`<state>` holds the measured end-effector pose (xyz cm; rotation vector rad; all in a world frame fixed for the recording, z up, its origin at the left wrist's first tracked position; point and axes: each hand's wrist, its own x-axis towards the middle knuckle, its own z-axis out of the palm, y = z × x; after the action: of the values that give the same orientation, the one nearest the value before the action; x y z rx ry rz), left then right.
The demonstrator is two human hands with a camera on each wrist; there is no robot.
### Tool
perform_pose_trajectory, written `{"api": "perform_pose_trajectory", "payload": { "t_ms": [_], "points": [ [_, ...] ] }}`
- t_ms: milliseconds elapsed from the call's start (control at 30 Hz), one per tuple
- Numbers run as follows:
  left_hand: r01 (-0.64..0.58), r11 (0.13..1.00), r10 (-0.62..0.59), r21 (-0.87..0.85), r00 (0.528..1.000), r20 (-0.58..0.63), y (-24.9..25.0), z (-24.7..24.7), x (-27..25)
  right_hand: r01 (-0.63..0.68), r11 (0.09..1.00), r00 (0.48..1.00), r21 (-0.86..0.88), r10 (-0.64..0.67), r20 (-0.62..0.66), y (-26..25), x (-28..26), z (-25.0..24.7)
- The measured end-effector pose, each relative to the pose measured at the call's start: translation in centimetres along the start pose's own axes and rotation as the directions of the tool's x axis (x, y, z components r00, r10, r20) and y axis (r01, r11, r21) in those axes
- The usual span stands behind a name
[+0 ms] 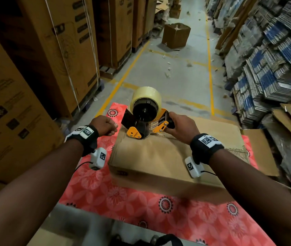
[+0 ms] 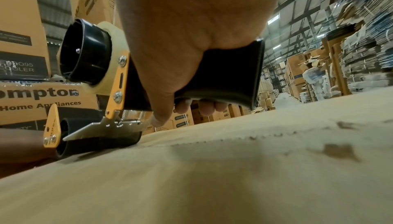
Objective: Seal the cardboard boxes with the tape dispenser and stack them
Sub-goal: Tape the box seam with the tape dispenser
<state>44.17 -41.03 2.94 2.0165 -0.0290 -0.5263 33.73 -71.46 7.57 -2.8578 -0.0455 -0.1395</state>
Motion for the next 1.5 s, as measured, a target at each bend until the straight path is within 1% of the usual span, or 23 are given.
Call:
{"api": "perform_pose_trajectory", "payload": {
  "t_ms": [67,133,300,400,467,533,567,633,667,733,767,800,833,867,933,967,1100,1200,1233,1300,1367,1433,1500],
  "points": [
    [-0.024,0.999,0.025,0.031,0.999,-0.021,-0.5,0.6,0.0,-0.021,1.000,1.000,0.021,0.021,0.022,0.2,-0.1,0.4],
    [-0.032,0.997,0.033,0.066,0.999,-0.009,-0.6,1.2,0.1,-0.040,0.999,0.998,0.021,0.039,0.057,0.4,-0.1,0.7],
    [-0.005,0.989,-0.016,0.147,0.989,0.145,-0.8,1.3,1.2,-0.055,0.998,0.994,-0.002,0.055,0.099,0.7,0.2,1.1],
    [0.068,0.980,-0.103,0.189,0.978,0.184,-1.9,1.2,1.2,-0.059,0.998,0.990,0.008,0.058,0.129,0.9,0.5,1.3],
    [0.095,0.952,-0.166,0.292,0.960,0.227,-2.4,1.7,0.7,-0.067,0.998,0.987,0.020,0.063,0.146,1.0,0.5,1.3],
    [0.038,0.875,-0.178,0.482,0.952,0.247,-2.4,1.9,0.0,-0.071,0.996,0.986,0.045,0.064,0.156,1.1,0.6,1.4],
    [-0.027,0.818,-0.141,0.574,0.959,0.245,-2.1,1.8,-0.2,-0.068,0.996,0.985,0.061,0.058,0.162,1.1,0.6,1.5],
    [-0.154,0.734,0.012,0.662,0.977,0.215,-1.3,0.8,-0.2,-0.048,0.995,0.984,0.088,0.032,0.175,1.3,0.6,1.4],
    [-0.190,0.731,0.099,0.655,0.980,0.173,-0.8,0.1,-0.1,-0.040,0.994,0.983,0.102,0.021,0.182,1.3,0.5,1.3],
    [-0.242,0.795,0.243,0.556,0.967,0.074,0.5,-1.1,0.1,-0.038,0.989,0.980,0.143,0.008,0.201,1.3,0.5,1.1],
    [-0.267,0.820,0.281,0.507,0.958,0.049,1.3,-1.4,0.0,-0.047,0.984,0.978,0.170,0.011,0.208,1.3,0.5,1.0],
    [-0.291,0.822,0.302,0.490,0.952,0.059,2.0,-1.2,-0.1,-0.058,0.979,0.977,0.193,0.016,0.214,1.2,0.5,0.8],
    [-0.305,0.798,0.302,0.519,0.949,0.094,2.7,-0.9,-0.4,-0.069,0.975,0.976,0.209,0.022,0.219,1.1,0.4,0.6],
    [-0.312,0.750,0.290,0.583,0.948,0.135,3.2,-0.3,-0.6,-0.076,0.973,0.974,0.218,0.026,0.225,1.0,0.4,0.5],
    [-0.301,0.612,0.243,0.731,0.952,0.188,3.8,1.1,-0.7,-0.086,0.973,0.969,0.216,0.031,0.245,0.7,0.3,0.2],
    [-0.276,0.574,0.215,0.771,0.959,0.184,3.9,1.5,-0.5,-0.089,0.974,0.966,0.208,0.034,0.255,0.6,0.2,0.1],
    [-0.214,0.507,0.116,0.835,0.977,0.180,5.1,2.0,-0.7,-0.073,0.984,0.965,0.163,0.028,0.261,0.5,-0.4,-0.4],
    [-0.190,0.507,0.083,0.840,0.982,0.172,6.0,2.7,-1.1,-0.064,0.990,0.965,0.127,0.029,0.261,1.0,-1.1,-0.8],
    [-0.180,0.538,0.082,0.824,0.983,0.162,6.0,2.9,-1.2,-0.065,0.992,0.964,0.108,0.034,0.262,1.4,-1.3,-1.1],
    [-0.166,0.632,0.086,0.757,0.986,0.144,5.6,3.1,-1.0,-0.082,0.995,0.964,0.061,0.064,0.258,2.9,-2.1,-2.0],
    [-0.155,0.681,0.090,0.716,0.988,0.129,5.4,3.1,-1.1,-0.109,0.994,0.961,0.016,0.102,0.259,5.1,-2.9,-3.2],
    [-0.133,0.684,0.077,0.718,0.991,0.110,5.6,3.3,-1.2,-0.139,0.990,0.957,-0.005,0.135,0.257,7.5,-3.9,-4.3],
    [-0.114,0.658,0.073,0.744,0.994,0.087,6.0,3.8,-1.4,-0.153,0.988,0.955,0.000,0.148,0.259,8.9,-4.8,-4.6]
  ]
}}
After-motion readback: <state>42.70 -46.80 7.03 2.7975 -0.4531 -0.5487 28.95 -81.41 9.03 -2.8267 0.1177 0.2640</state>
